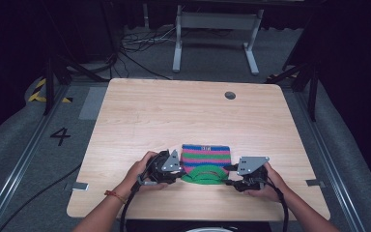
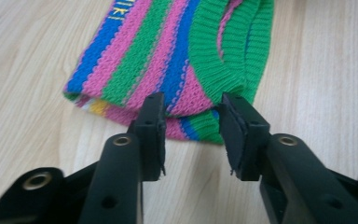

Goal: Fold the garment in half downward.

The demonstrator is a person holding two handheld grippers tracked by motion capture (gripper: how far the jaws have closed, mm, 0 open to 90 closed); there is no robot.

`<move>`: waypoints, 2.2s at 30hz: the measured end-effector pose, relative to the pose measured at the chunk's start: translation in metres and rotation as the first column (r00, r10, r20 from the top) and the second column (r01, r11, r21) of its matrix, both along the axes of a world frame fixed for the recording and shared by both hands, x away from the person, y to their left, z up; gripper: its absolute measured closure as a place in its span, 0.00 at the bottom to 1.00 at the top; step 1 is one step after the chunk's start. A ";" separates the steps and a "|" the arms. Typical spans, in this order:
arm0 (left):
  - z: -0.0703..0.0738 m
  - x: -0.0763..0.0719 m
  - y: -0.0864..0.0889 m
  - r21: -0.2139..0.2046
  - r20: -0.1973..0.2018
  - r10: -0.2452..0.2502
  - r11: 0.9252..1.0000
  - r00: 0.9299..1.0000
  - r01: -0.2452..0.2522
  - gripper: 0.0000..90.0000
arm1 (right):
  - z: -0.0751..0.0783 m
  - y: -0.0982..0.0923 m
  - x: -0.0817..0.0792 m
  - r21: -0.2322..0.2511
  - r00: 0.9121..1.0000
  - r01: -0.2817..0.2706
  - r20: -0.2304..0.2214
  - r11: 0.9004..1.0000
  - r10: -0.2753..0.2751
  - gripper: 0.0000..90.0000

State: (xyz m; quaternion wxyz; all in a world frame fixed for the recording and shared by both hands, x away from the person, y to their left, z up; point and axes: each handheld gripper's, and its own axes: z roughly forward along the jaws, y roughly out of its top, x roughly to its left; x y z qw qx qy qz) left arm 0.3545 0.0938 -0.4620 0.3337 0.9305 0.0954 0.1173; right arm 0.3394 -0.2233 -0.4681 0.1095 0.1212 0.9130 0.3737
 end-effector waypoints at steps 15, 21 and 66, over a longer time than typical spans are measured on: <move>0.010 0.002 0.024 0.014 0.031 0.111 0.994 0.993 -0.112 0.38 | 0.014 -0.029 0.007 -0.025 0.995 0.098 0.023 0.995 -0.098 0.43; 0.007 0.003 0.042 0.004 0.005 0.200 0.980 0.980 -0.200 0.28 | 0.010 -0.042 0.007 -0.035 0.990 0.141 0.024 0.989 -0.141 0.36; -0.028 -0.028 0.177 -0.051 -0.164 0.433 0.894 0.886 -0.446 0.20 | -0.031 -0.194 -0.027 0.061 0.828 0.559 -0.090 0.827 -0.553 0.19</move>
